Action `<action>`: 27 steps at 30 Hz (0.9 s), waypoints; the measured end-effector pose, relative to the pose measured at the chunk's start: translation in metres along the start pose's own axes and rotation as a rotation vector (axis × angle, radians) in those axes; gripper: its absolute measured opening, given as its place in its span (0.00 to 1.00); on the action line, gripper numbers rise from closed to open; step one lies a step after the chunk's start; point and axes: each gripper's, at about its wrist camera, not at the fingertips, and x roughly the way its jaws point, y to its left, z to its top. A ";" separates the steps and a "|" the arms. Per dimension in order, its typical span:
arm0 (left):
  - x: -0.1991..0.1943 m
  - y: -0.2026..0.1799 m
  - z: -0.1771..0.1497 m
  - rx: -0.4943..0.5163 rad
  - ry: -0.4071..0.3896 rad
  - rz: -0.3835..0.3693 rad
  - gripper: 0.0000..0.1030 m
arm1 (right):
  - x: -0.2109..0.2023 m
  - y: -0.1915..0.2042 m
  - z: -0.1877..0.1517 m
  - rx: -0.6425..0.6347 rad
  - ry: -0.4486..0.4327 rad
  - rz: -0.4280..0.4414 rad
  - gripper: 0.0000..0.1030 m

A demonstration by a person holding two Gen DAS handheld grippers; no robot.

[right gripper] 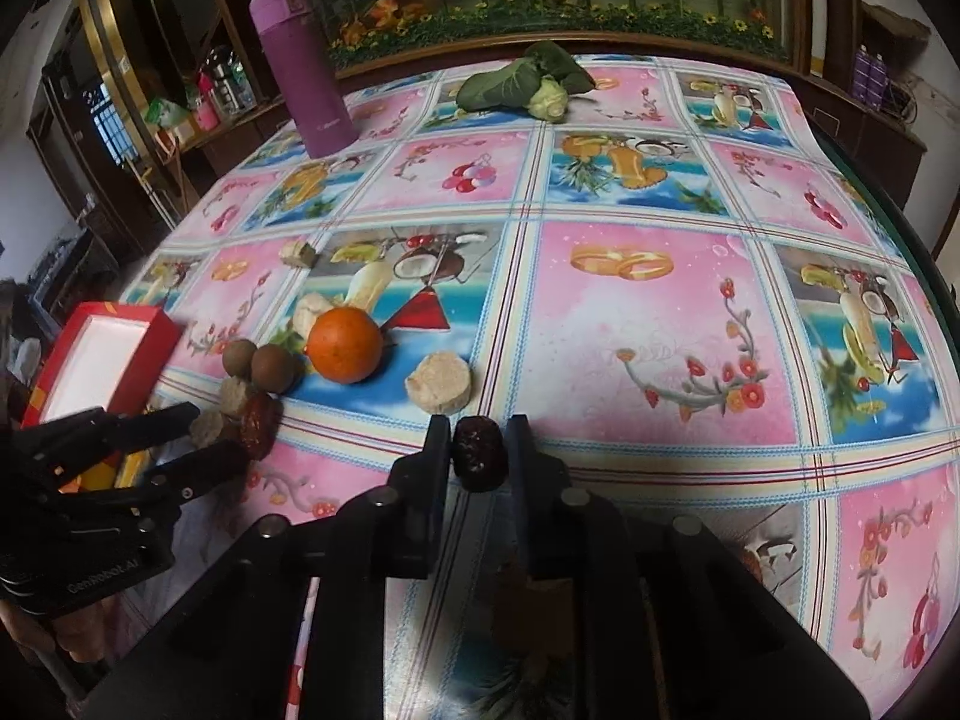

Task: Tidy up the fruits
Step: 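Grasp another beige pastry with the left tool while the right tool grasps another red date, then carry the pastry and date over the white tray and open both tools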

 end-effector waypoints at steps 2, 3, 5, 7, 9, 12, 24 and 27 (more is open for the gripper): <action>0.000 0.001 0.000 -0.004 -0.005 -0.003 0.27 | -0.004 -0.005 0.001 0.029 -0.015 0.010 0.20; 0.000 0.002 0.001 -0.008 -0.005 -0.009 0.24 | -0.004 -0.006 0.002 0.036 -0.019 0.008 0.20; -0.001 0.008 0.001 -0.029 -0.004 -0.014 0.24 | -0.005 -0.008 0.002 0.045 -0.022 0.002 0.20; -0.001 0.014 0.002 -0.053 -0.007 0.009 0.23 | -0.005 -0.009 0.002 0.054 -0.026 0.005 0.20; -0.003 0.023 0.002 -0.086 -0.007 0.012 0.23 | -0.008 -0.010 0.003 0.056 -0.040 0.004 0.20; -0.017 0.031 0.002 -0.104 -0.041 0.011 0.23 | -0.010 -0.010 0.003 0.058 -0.054 0.014 0.20; -0.086 0.078 -0.014 -0.163 -0.172 0.112 0.23 | -0.016 0.012 0.000 0.039 -0.075 0.061 0.20; -0.102 0.101 -0.022 -0.176 -0.189 0.160 0.23 | -0.020 0.038 -0.002 0.019 -0.086 0.108 0.20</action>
